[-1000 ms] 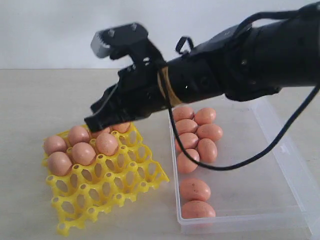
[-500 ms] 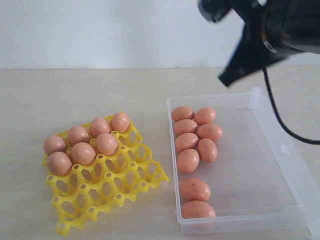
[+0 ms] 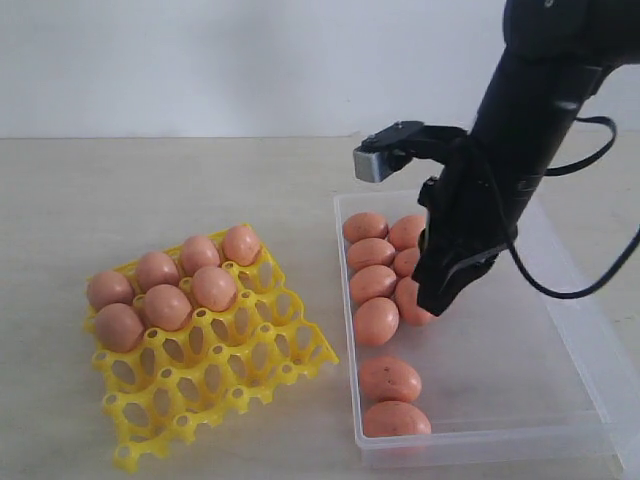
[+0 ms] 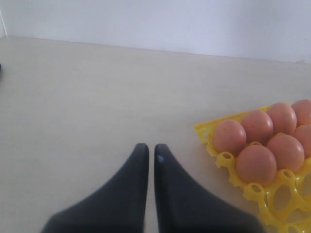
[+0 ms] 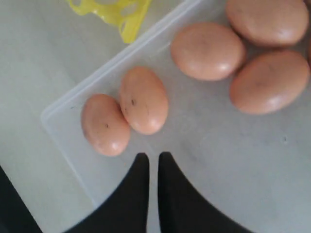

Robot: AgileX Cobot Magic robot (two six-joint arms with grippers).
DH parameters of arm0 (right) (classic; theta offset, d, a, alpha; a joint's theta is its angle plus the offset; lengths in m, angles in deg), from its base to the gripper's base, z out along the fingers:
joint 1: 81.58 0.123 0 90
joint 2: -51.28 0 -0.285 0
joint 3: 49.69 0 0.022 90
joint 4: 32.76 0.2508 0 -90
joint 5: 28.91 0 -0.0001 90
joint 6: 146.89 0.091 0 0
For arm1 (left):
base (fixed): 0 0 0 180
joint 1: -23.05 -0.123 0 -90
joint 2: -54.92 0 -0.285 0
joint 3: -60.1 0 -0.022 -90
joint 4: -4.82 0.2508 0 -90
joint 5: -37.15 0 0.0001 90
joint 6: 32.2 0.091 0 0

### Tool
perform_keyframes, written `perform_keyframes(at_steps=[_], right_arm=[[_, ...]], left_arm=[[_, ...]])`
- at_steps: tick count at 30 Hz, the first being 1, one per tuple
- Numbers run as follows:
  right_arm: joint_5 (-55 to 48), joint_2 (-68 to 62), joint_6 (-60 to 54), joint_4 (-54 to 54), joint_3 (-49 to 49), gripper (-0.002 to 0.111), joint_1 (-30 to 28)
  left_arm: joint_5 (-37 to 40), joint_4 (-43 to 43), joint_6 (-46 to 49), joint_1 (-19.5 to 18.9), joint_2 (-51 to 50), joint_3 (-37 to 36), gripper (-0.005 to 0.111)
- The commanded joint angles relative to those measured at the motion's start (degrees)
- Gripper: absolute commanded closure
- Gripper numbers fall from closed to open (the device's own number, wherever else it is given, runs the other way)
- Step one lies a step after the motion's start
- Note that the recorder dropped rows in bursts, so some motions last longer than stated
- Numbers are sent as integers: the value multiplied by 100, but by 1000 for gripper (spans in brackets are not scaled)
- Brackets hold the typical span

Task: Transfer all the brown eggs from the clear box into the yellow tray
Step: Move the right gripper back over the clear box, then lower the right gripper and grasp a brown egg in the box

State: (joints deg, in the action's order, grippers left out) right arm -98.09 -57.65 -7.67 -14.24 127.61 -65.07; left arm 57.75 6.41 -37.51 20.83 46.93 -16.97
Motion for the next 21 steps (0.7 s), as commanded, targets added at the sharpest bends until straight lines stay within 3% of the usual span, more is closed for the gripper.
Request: perform_keyframes(at_steps=[1,2,4,21], right_arm=[[-78,-530,-696,388,213,93,-51],[-78,-633,-816,517,213,76,-51],[-70,-724,-824,517,213,60,-51],[729,-1480,-1727,519,213,60,340]], left_arm=[[-23,-12,27,-18,20,-15,103],[-23,-12,27,-18,20,-15,103],[-23,-12,27,-18,20,-15,103],[-23,-12,27,-18,20,-15,103]])
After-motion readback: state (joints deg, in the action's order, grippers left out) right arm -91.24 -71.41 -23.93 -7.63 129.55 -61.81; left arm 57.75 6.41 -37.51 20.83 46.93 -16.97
